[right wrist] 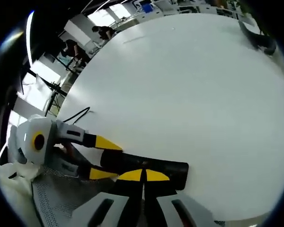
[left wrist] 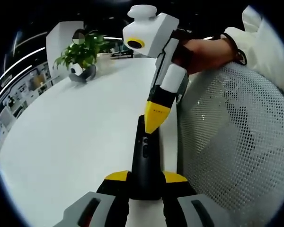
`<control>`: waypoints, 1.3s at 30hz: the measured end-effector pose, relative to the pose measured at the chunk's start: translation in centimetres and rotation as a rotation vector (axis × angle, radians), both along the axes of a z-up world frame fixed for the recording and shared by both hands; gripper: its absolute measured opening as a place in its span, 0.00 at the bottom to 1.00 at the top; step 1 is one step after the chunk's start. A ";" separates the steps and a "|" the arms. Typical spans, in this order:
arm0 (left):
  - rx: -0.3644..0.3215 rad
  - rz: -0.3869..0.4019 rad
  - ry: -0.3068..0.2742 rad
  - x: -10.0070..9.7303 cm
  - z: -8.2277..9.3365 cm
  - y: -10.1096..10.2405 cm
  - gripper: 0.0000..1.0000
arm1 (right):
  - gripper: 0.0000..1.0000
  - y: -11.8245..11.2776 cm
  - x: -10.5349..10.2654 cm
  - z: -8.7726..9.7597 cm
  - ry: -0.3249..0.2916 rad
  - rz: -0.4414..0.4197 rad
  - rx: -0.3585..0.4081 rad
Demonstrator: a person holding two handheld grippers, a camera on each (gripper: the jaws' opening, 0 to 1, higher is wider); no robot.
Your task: Press the specified remote control buttons in sequence, fully releasing each button before pressing the next.
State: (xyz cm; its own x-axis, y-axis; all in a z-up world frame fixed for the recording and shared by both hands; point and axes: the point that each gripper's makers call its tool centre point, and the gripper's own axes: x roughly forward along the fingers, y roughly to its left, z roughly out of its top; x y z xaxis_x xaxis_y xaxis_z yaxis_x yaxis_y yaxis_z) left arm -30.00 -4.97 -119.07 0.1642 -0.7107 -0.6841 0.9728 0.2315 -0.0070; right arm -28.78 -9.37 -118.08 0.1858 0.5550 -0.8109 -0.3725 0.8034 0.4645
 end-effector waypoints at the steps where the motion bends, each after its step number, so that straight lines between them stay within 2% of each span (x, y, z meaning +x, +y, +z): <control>1: 0.000 0.000 0.000 0.0 0.0 0.0 0.25 | 0.00 0.0 0.0 0.0 0.000 0.003 0.002; 6: -0.001 -0.001 0.000 0.0 0.0 0.0 0.25 | 0.00 0.0 -0.1 -0.1 -0.003 0.008 -0.008; 10: -0.003 -0.002 0.002 0.0 0.0 0.1 0.25 | 0.00 -0.2 0.0 -0.2 0.020 -0.031 0.013; 17: -0.001 -0.001 0.002 0.0 0.0 0.1 0.25 | 0.00 -0.1 0.3 -0.2 -0.003 -0.039 0.017; 25: 0.001 -0.002 0.002 0.0 0.0 0.2 0.25 | 0.00 -0.1 0.4 -0.1 0.016 -0.075 0.040; 28: -0.001 -0.002 0.002 0.0 0.1 0.1 0.25 | 0.00 -0.1 0.3 0.0 0.083 -0.158 0.089; 30: -0.002 -0.002 0.001 0.0 0.1 0.1 0.25 | 0.00 -0.2 0.3 0.1 0.113 -0.180 0.107; 33: -0.002 -0.002 0.001 0.0 0.1 0.1 0.25 | 0.00 -0.3 0.0 0.1 0.087 -0.123 0.053; 35: -0.003 -0.002 0.001 0.0 0.1 0.1 0.25 | 0.00 -0.4 -0.3 0.1 0.090 -0.102 0.025; 39: -0.004 -0.002 0.002 0.0 0.0 0.1 0.25 | 0.00 -0.8 -0.3 0.0 0.088 -0.088 0.000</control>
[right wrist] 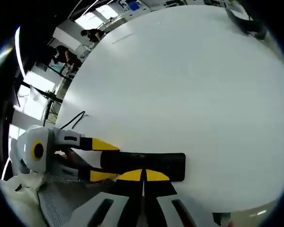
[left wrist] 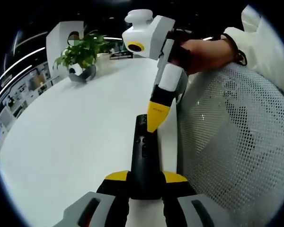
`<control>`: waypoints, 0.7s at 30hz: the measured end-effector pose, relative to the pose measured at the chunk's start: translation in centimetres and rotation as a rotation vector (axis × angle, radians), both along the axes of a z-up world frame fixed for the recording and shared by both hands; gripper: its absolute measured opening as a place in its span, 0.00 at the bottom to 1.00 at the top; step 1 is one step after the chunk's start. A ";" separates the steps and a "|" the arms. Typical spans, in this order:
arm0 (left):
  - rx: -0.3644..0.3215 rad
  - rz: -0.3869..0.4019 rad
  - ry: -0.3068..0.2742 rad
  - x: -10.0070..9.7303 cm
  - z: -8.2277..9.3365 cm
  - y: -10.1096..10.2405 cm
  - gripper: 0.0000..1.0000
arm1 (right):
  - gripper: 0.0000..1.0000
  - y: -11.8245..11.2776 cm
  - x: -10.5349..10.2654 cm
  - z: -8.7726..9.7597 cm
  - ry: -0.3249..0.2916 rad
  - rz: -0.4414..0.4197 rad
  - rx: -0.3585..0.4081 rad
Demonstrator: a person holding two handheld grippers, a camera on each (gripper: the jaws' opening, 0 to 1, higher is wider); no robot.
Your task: Press the specified remote control buttons in sequence, fully releasing each button before pressing the next.
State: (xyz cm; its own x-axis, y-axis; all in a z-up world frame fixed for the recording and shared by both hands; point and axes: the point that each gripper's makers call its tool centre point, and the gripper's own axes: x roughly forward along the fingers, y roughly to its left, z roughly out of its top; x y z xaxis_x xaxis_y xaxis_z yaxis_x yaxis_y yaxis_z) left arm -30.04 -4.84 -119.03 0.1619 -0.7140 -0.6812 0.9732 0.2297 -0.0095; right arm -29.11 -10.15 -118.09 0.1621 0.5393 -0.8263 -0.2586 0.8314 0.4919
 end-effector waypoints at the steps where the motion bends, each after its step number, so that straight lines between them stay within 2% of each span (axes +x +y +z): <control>1: 0.000 0.000 0.000 0.0 0.0 0.0 0.25 | 0.00 -0.1 0.0 0.0 0.004 -0.001 -0.001; 10: -0.004 0.001 0.001 0.0 0.0 0.0 0.25 | 0.00 -0.8 0.0 -0.3 0.032 -0.017 -0.035; 15: -0.005 0.001 0.003 0.0 0.0 0.0 0.25 | 0.00 -0.9 0.1 -0.3 0.048 -0.035 -0.008; 17: -0.005 0.000 0.002 0.0 0.0 0.0 0.25 | 0.00 -0.7 -0.2 -0.4 0.037 0.003 -0.035; 18: -0.005 0.000 0.002 0.0 0.0 0.0 0.25 | 0.00 -0.8 -0.1 -0.4 0.013 0.031 -0.058; 21: -0.005 -0.001 0.002 0.1 0.0 0.0 0.25 | 0.00 -0.6 -0.2 -0.4 -0.004 0.040 -0.076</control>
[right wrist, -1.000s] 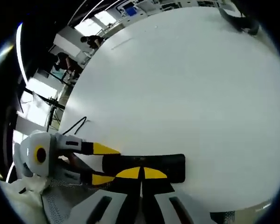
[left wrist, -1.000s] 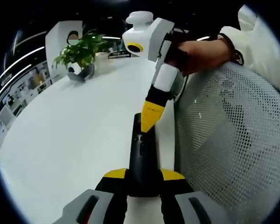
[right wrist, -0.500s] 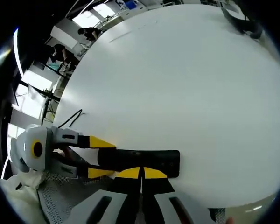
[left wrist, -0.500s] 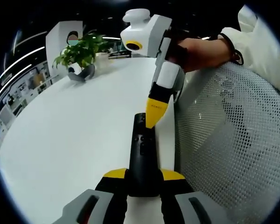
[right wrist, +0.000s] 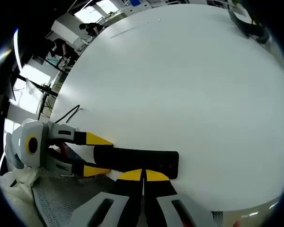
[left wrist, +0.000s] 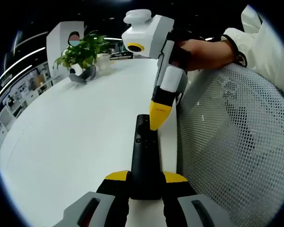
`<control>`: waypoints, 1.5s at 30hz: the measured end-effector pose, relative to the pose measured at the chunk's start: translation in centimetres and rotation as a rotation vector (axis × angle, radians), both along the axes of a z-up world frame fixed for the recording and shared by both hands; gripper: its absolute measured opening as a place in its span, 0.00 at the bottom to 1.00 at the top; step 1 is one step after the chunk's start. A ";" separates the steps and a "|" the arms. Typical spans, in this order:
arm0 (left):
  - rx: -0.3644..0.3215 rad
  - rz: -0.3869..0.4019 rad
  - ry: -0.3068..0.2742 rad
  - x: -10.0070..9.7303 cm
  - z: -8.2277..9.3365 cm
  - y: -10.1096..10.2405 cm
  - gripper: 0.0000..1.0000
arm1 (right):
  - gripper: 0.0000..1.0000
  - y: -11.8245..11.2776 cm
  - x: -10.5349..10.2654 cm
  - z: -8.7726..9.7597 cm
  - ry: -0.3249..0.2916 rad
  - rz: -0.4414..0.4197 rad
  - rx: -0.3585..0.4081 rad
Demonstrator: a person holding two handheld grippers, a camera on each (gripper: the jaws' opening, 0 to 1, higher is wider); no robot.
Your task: Press the specified remote control buttons in sequence, fully releasing each button before pressing the next.
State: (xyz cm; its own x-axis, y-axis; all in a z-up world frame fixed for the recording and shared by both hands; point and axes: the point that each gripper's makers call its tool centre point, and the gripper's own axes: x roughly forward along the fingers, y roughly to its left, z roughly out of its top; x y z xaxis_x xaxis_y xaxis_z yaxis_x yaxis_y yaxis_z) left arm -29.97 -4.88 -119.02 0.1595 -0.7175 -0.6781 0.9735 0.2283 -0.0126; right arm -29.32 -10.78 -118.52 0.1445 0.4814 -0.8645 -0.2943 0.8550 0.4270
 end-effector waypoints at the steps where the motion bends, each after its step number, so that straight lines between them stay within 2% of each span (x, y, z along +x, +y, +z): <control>1: 0.000 0.000 0.000 0.0 0.0 0.0 0.25 | 0.00 -0.1 0.1 0.0 0.001 -0.001 0.001; 8: 0.001 -0.002 -0.003 0.1 0.0 -0.1 0.25 | 0.00 -0.2 0.4 -0.1 -0.029 0.013 -0.012; 17: 0.002 -0.001 -0.004 0.1 0.0 -0.1 0.25 | 0.00 -0.2 0.4 0.1 0.005 -0.029 0.020; 22: 0.005 0.000 -0.001 -0.1 0.0 -0.1 0.25 | 0.00 0.3 0.8 0.5 -0.046 -0.015 0.027; 28: 0.006 -0.022 0.001 -0.6 0.0 -0.3 0.25 | 0.00 0.4 0.9 0.5 -0.070 0.012 0.012; 36: 0.003 -0.033 -0.001 -0.8 0.0 -0.4 0.25 | 0.00 0.2 0.4 0.2 -0.041 0.008 -0.001; 45: 0.001 -0.032 -0.001 -0.7 0.0 -0.4 0.25 | 0.00 0.2 0.6 0.1 -0.053 0.007 -0.001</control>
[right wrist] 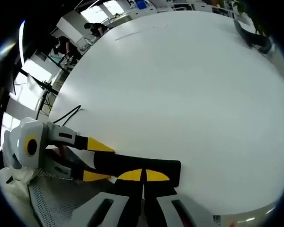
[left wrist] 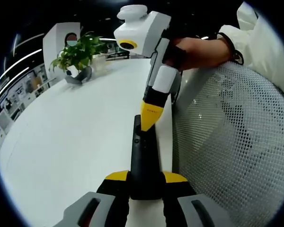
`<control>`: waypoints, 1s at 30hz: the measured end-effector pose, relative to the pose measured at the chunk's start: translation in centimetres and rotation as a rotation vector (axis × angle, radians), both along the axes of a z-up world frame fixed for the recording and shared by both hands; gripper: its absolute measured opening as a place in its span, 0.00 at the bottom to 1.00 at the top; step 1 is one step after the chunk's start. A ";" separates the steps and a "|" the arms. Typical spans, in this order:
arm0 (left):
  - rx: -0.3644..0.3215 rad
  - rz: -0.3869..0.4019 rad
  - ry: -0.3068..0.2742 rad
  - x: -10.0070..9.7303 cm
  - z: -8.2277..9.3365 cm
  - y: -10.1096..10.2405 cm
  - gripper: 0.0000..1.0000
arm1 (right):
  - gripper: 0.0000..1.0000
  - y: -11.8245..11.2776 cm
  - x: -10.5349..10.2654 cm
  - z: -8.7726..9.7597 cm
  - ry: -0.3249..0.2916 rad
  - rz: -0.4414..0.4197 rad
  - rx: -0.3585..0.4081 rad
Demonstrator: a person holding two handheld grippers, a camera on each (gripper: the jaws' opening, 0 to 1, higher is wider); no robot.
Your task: Press the specified remote control buttons in sequence, fully releasing each button before pressing the next.
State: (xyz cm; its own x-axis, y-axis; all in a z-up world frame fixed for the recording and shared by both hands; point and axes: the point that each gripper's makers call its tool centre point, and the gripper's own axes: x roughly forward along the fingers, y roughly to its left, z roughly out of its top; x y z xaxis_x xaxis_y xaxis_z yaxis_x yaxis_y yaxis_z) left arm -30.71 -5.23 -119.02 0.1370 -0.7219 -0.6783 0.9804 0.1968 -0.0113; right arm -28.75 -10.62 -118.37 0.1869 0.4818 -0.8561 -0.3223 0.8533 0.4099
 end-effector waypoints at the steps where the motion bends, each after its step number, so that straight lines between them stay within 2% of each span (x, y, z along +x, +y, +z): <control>1: 0.000 0.000 0.000 0.0 0.0 0.0 0.25 | 0.00 0.0 0.0 0.0 -0.002 -0.002 0.001; 8: -0.001 0.004 0.001 0.2 0.0 0.0 0.25 | 0.00 0.1 0.1 0.0 -0.030 0.018 -0.017; 22: 0.005 0.005 -0.002 0.2 0.0 -0.1 0.25 | 0.00 0.0 0.1 0.1 -0.013 0.010 -0.017; 30: 0.002 -0.010 0.000 -0.3 0.0 -0.5 0.25 | 0.00 1.0 0.1 0.7 -0.030 0.022 0.043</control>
